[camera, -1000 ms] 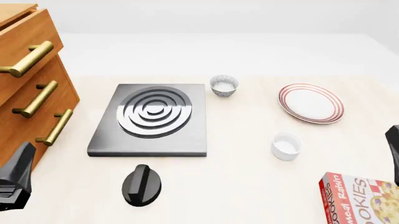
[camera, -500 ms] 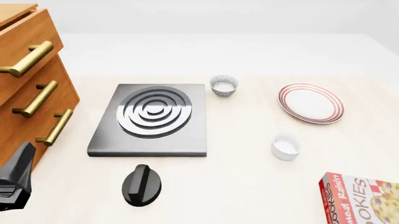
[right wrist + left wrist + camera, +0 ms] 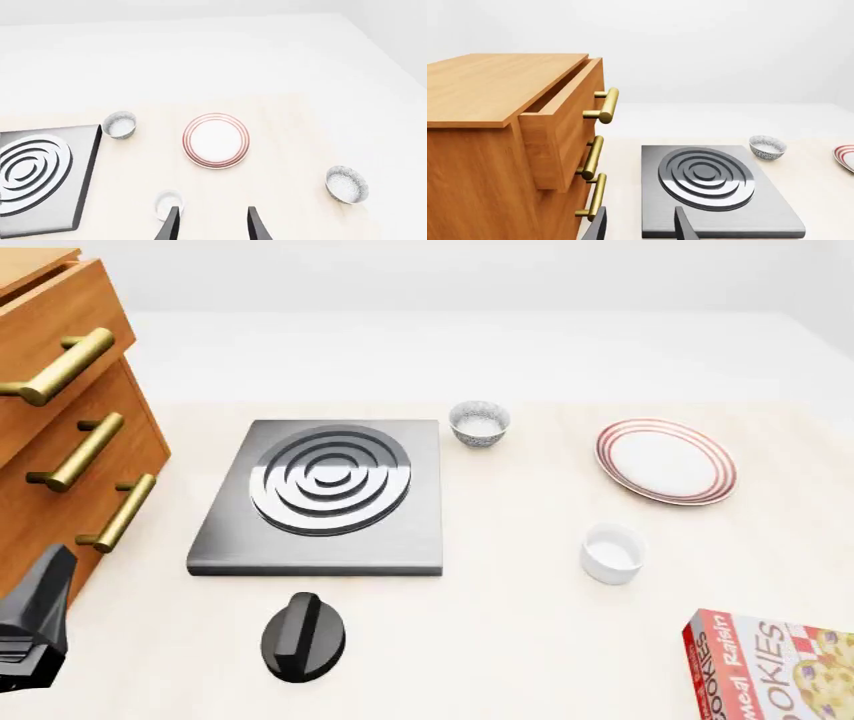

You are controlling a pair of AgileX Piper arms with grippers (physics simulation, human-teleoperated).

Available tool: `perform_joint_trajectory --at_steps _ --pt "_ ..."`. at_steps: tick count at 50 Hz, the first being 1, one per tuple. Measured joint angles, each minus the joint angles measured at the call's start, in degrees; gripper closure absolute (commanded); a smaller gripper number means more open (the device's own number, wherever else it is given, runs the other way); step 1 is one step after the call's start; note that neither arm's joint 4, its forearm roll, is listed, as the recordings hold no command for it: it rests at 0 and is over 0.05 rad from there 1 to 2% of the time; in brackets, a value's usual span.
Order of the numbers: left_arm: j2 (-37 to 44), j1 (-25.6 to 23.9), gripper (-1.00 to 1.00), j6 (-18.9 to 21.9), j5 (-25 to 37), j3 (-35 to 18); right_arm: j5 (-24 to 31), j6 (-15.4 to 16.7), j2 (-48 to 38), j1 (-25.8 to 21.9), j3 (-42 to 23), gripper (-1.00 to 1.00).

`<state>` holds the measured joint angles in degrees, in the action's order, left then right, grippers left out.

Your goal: Pick the akita bowl next to the cookies box and place it on the plate.

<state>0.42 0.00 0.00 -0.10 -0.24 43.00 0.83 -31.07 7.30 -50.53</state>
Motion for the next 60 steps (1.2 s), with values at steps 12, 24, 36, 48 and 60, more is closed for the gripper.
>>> perform_joint_trajectory --at_steps 12,24,36,48,60 --pt "0.00 0.00 -1.00 0.00 0.00 0.00 0.78 0.35 -5.73 2.97 -2.35 -1.00" --pt "0.00 0.00 -1.00 0.00 0.00 0.00 2.16 2.23 -11.82 6.70 -6.60 -1.00" --pt "0.00 0.00 -1.00 0.00 0.00 0.00 4.46 4.68 -17.26 10.49 -10.89 -1.00" --pt "0.00 0.00 -1.00 0.00 0.00 0.00 7.28 6.43 -22.47 13.78 -16.03 -1.00" --pt "0.00 0.00 -1.00 0.00 0.00 0.00 8.41 7.83 -28.58 17.51 -20.02 -1.00"
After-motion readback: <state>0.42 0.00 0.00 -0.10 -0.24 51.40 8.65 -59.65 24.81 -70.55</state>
